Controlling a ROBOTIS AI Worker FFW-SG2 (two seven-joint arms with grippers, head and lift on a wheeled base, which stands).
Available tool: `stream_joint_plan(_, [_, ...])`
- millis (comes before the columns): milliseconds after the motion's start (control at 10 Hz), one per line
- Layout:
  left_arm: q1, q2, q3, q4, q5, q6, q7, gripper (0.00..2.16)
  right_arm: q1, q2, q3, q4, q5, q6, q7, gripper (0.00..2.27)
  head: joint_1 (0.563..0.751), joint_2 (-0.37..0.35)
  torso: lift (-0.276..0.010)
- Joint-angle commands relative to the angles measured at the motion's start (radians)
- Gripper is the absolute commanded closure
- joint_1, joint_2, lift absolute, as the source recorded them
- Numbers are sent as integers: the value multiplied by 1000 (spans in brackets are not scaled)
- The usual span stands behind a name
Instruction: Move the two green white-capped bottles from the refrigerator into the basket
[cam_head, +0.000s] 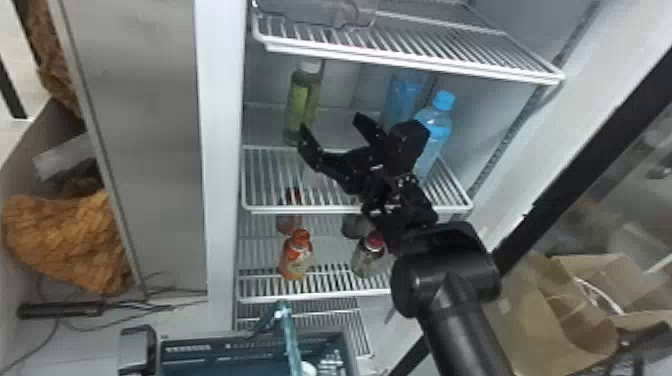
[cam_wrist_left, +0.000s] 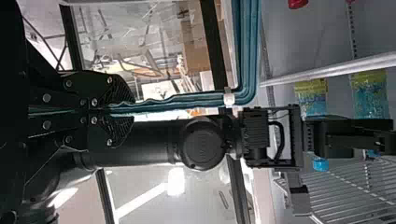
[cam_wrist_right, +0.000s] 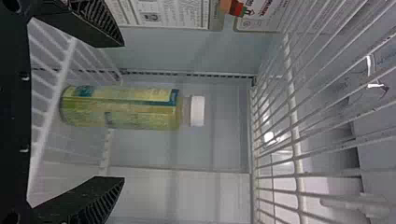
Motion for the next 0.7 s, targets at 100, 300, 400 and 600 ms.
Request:
stream_joint_plan(100, [-1, 0, -2, 0, 0, 2, 0, 1164, -81, 1, 40, 142, -45, -46, -9, 1, 695, -278, -4])
stream_joint_plan(300, [-1, -2, 0, 0, 0, 2, 0, 1164, -128, 1, 62, 206, -45, -73, -13, 2, 695, -264, -4])
stream_joint_plan(400, [-3, -2, 0, 0, -2, 2, 1, 1164, -152, 1, 76, 238, -45, -88, -21, 2, 695, -261, -4])
stream_joint_plan(600, [-8, -2, -4, 2, -2, 2, 1, 1164, -226, 4, 100, 331, -45, -93, -36, -2, 695, -248, -4])
